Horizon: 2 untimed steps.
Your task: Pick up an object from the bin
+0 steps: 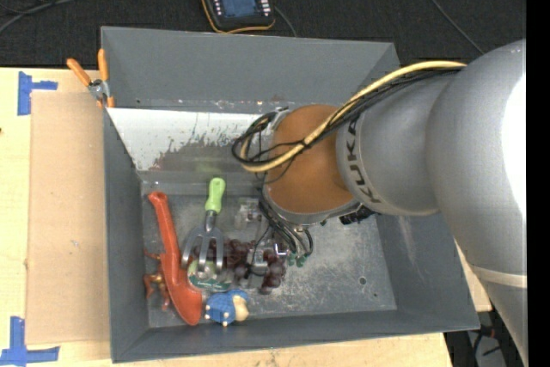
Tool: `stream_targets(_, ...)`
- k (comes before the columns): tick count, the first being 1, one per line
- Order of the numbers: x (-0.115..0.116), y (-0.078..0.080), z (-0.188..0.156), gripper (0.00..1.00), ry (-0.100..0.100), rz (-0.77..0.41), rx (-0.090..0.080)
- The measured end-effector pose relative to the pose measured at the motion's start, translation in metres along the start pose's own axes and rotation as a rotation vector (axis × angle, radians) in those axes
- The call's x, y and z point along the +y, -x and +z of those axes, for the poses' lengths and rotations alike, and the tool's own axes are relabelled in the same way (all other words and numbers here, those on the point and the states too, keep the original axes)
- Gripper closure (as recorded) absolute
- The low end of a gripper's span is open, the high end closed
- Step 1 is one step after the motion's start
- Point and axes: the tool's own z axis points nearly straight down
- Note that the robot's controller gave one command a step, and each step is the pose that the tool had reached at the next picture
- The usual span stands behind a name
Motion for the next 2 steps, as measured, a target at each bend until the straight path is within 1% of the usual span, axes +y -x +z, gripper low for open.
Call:
stream_targets(1, -0.006, -0.013, 0.02, 0.0, -0.001, 0.028, 0.007)
stream_targets(2, -0.032, -0.009, 0.021, 0.0, 0.001, -0.003, -0.001)
